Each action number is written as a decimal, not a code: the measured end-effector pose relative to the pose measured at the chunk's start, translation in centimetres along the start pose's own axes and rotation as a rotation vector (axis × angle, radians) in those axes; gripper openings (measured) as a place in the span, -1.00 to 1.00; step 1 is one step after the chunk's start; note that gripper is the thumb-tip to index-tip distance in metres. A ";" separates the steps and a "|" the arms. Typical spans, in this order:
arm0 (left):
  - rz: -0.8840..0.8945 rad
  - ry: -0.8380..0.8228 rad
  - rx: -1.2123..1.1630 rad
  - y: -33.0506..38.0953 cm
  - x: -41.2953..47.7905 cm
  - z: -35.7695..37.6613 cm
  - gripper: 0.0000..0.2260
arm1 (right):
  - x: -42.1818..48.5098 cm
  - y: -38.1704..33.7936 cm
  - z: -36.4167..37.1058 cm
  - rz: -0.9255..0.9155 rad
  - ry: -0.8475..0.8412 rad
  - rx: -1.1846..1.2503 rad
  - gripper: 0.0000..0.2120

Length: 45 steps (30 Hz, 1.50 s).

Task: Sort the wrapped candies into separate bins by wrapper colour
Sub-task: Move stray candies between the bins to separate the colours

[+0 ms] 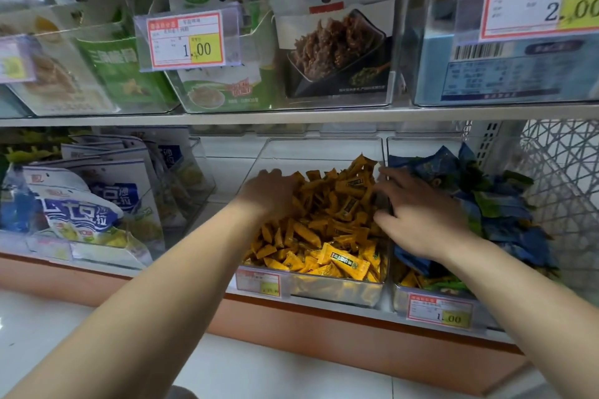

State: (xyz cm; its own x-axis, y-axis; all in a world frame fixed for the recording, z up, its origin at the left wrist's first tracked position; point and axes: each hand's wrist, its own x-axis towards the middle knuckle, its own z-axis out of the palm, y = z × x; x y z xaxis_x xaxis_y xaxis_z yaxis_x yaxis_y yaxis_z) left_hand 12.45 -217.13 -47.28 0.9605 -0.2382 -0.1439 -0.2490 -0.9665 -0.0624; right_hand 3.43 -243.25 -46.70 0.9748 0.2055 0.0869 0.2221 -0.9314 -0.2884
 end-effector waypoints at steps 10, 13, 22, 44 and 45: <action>0.315 -0.096 -0.475 8.8 0.5 2.5 -0.31 | 0.0 0.3 -0.1 0.001 0.012 0.056 -0.52; 0.244 0.005 -0.228 6.1 1.3 2.9 -0.36 | 0.0 0.6 -0.1 -0.011 0.005 0.060 -0.51; -0.020 0.166 0.106 0.8 1.2 -0.7 -0.67 | -0.1 0.8 0.2 -0.017 0.011 0.050 -0.52; 0.386 0.349 -0.599 17.6 -13.7 -1.3 -0.82 | -10.0 8.0 -5.5 0.093 0.308 0.373 -0.82; 0.358 0.336 -0.570 18.6 -13.6 -1.0 -0.78 | -11.0 8.3 -5.6 0.103 0.291 0.372 -0.82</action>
State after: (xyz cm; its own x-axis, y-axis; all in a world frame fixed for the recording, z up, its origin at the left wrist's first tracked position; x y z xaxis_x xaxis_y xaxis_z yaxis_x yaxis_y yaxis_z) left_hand -5.13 -231.92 -45.46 0.8419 -0.4752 0.2556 -0.5379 -0.7024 0.4661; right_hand -5.54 -254.90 -44.68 0.9572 -0.0238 0.2883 0.1696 -0.7611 -0.6260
